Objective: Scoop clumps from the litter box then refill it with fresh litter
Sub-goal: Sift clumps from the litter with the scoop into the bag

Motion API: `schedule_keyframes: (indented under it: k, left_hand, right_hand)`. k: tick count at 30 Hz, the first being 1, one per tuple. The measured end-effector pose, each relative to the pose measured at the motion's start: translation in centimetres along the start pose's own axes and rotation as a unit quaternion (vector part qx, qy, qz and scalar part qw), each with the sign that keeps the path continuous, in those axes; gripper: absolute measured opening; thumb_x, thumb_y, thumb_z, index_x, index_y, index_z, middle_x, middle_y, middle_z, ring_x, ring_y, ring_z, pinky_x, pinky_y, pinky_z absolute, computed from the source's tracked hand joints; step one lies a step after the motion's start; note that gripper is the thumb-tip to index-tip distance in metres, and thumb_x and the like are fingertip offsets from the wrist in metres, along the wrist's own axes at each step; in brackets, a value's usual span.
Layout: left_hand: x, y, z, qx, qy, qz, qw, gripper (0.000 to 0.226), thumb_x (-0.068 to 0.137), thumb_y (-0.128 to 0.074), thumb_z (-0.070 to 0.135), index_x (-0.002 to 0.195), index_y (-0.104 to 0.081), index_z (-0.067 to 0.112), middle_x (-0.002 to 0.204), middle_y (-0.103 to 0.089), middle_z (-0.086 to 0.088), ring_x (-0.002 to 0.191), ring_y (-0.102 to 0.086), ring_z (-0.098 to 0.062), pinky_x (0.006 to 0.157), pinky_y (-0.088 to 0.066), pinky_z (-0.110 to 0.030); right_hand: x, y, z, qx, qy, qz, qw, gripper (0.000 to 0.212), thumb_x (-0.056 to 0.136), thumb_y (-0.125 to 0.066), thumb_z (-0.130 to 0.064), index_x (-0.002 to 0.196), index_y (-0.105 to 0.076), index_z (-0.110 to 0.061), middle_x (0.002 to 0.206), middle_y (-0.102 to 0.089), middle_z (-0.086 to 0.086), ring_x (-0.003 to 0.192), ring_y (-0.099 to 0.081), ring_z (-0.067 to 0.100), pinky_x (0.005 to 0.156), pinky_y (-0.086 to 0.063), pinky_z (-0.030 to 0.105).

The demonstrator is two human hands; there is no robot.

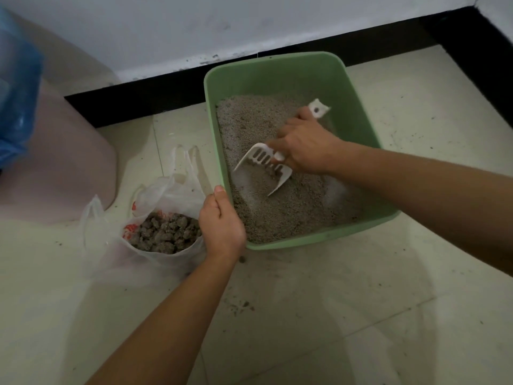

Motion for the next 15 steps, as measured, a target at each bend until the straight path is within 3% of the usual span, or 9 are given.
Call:
schedule_keyframes:
  k: [4,6,10,15]
  left_hand:
    - [0.1,0.1,-0.1,0.006,-0.009,-0.004,1.000,0.049,0.106,-0.035,0.025,0.058,-0.026,0.020,0.056,-0.029,0.003,0.052,-0.027,-0.013,0.051,-0.021,-0.031]
    - [0.2,0.1,0.0,0.005,-0.015,0.000,1.000,0.049,0.105,-0.035,0.024,0.058,-0.026,0.021,0.056,-0.030,0.003,0.052,-0.028,-0.013,0.051,-0.022,-0.032]
    - [0.2,0.0,0.0,0.002,-0.010,0.004,1.000,0.048,0.105,-0.036,0.023,0.058,-0.027,0.021,0.056,-0.030,0.003,0.052,-0.028,-0.013,0.051,-0.023,-0.030]
    - [0.1,-0.1,-0.3,-0.010,-0.007,0.006,1.000,0.048,0.105,-0.036,0.025,0.059,-0.026,0.022,0.057,-0.029,0.004,0.053,-0.027,-0.014,0.052,-0.023,-0.032]
  right_hand:
    - [-1.9,-2.3,-1.0,0.064,0.098,-0.037,0.992,0.031,0.094,-0.055,-0.042,0.118,-0.066,-0.026,0.098,-0.065,-0.002,0.100,-0.057,0.020,0.098,-0.028,0.043]
    - [-3.4,-3.3,-1.3,0.104,0.102,-0.023,0.989,0.036,0.092,-0.056,-0.043,0.116,-0.069,-0.021,0.093,-0.065,0.001,0.094,-0.059,0.024,0.093,-0.028,0.042]
    - [-3.8,-3.6,-1.1,0.199,0.052,-0.039,0.978,0.034,0.094,-0.057,-0.045,0.114,-0.070,-0.022,0.092,-0.065,-0.001,0.090,-0.056,0.016,0.089,-0.026,0.036]
    - [-6.3,-6.9,-1.7,0.375,-0.085,-0.108,0.917,0.029,0.091,-0.066,-0.043,0.109,-0.075,-0.023,0.083,-0.073,0.001,0.066,-0.060,0.012,0.066,-0.049,0.031]
Point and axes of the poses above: each hand's wrist, its own x-axis towards the middle knuckle, its own y-axis out of the back of the hand, z = x × y, the point moved 3 cm from there along x, towards the middle knuckle
